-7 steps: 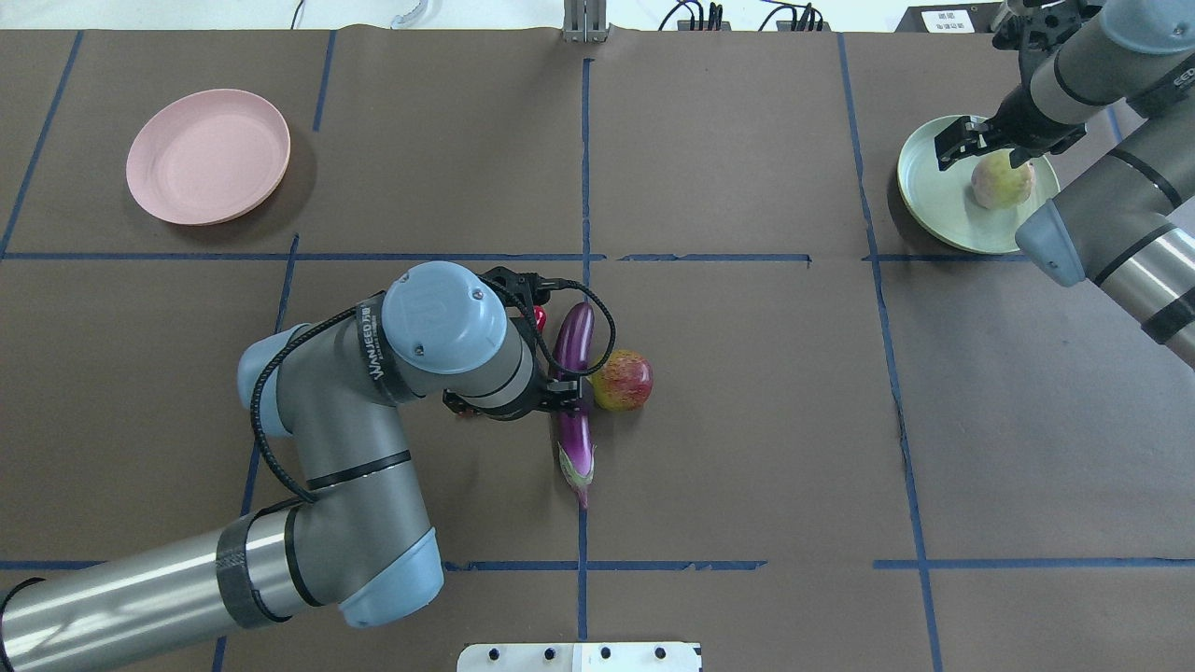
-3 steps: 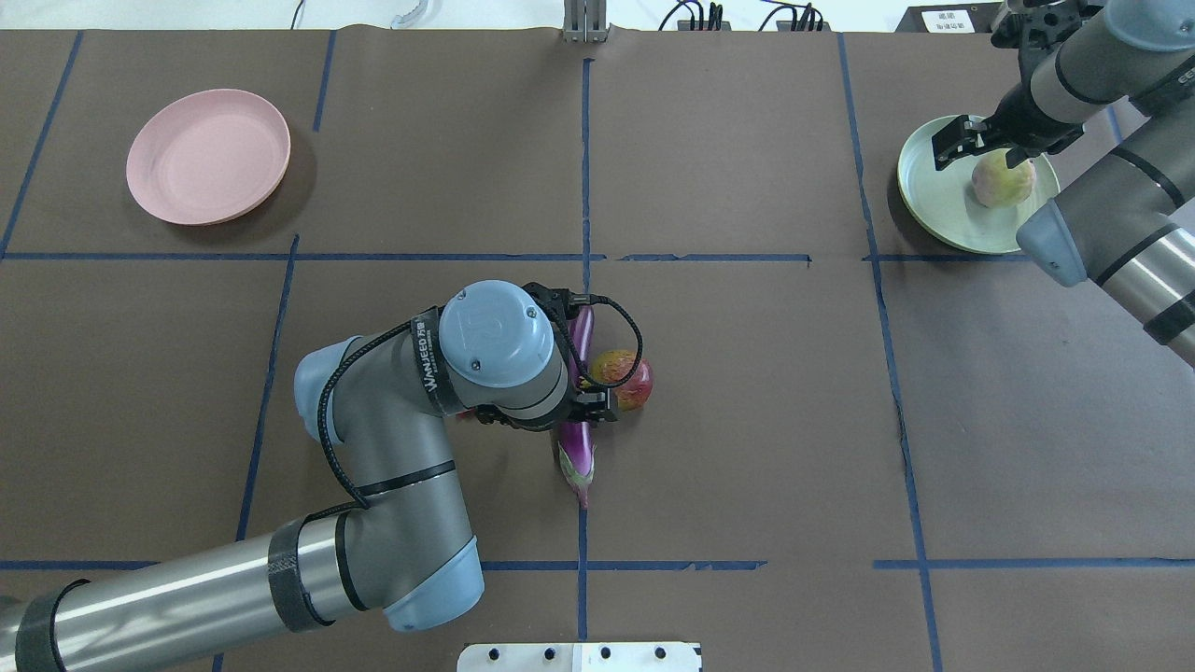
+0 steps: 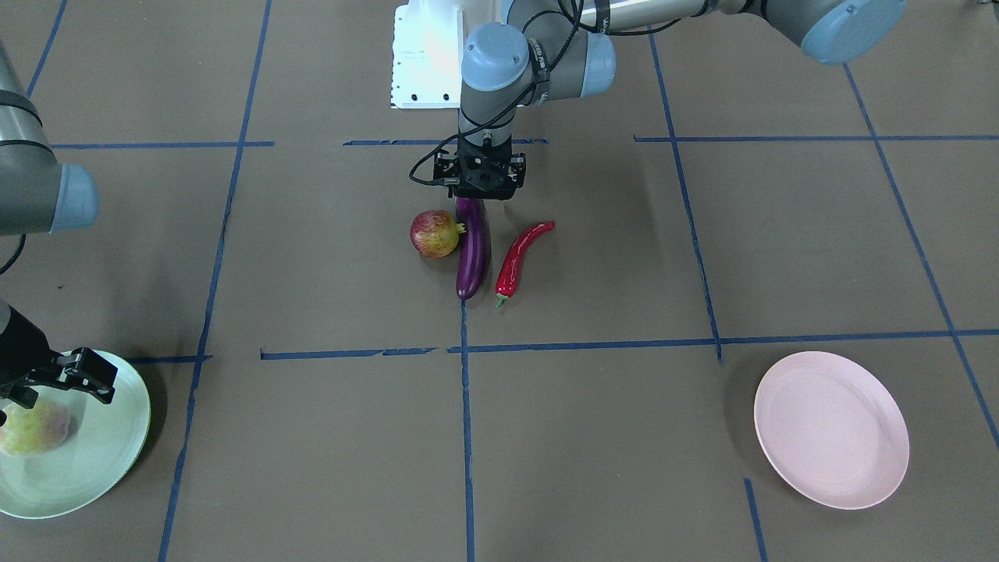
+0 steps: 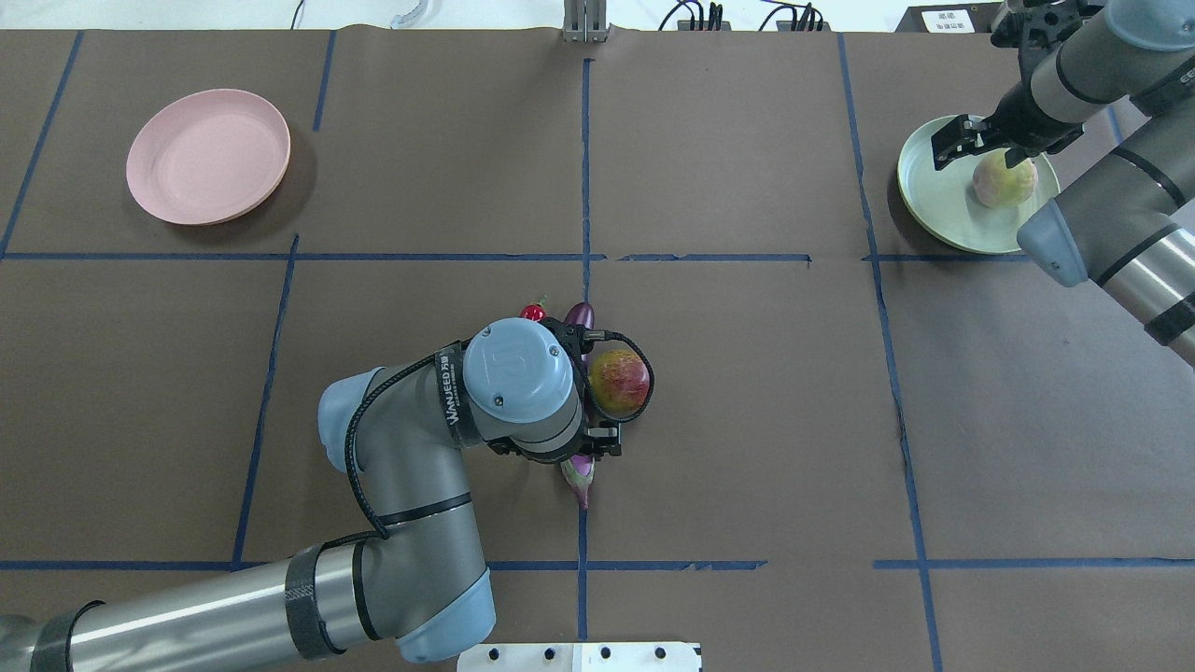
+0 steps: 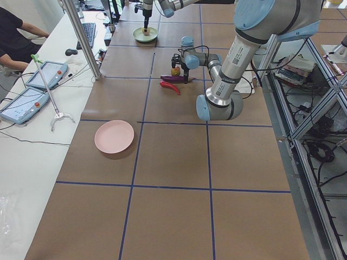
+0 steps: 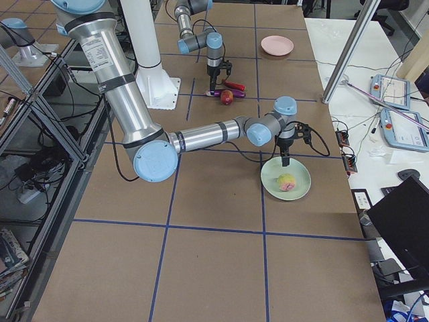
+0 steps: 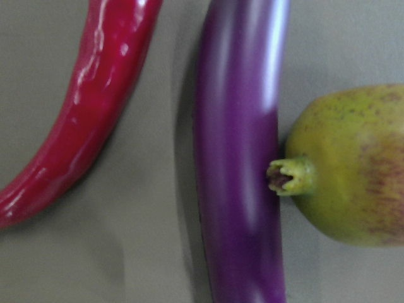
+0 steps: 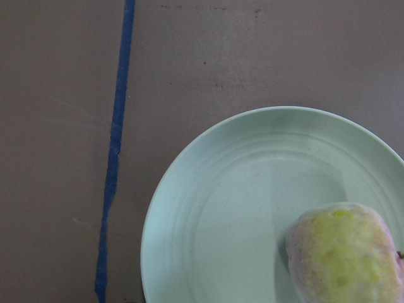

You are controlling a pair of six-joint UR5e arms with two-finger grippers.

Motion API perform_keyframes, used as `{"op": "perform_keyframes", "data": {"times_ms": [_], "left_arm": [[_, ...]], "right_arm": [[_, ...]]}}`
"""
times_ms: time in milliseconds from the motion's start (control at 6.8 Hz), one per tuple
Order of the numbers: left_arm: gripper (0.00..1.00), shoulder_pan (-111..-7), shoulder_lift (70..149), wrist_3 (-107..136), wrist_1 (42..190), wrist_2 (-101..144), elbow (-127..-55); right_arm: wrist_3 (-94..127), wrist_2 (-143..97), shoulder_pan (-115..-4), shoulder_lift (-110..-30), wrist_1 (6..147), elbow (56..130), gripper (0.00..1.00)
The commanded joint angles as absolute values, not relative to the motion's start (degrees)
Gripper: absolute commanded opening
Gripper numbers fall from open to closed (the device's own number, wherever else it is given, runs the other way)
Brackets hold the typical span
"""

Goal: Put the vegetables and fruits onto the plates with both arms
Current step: 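Lower the left gripper onto the purple eggplant and grasp it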

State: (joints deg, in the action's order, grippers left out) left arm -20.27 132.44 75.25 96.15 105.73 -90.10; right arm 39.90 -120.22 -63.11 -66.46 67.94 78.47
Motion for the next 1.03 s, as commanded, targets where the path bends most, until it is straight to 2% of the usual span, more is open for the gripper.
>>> {"op": "perform_keyframes", "data": {"times_ms": [0, 147, 294, 588, 882], "left_arm": [[0.29, -20.04, 132.45, 75.93, 96.24, 105.82, -90.26], [0.03, -20.21, 132.45, 76.02, 96.15, 105.82, -91.13], [0.00, -22.13, 132.19, 76.29, 96.07, 105.73, -91.84], [0.00, -27.66, 126.52, 80.39, 95.36, 105.65, -99.88], [0.00, -33.63, 121.41, 80.68, 95.27, 105.91, -106.49]], "right_arm": [[39.90, -120.23, -63.11, -66.53, 67.94, 78.49, 1.00], [39.90, -120.50, -63.11, -66.53, 67.94, 78.49, 1.00], [39.90, -120.59, -63.11, -66.53, 67.94, 78.49, 1.00], [44.51, -120.67, -62.84, -66.53, 67.94, 80.49, 1.00], [58.64, -123.03, -58.37, -66.62, 67.94, 88.12, 1.00]]}}
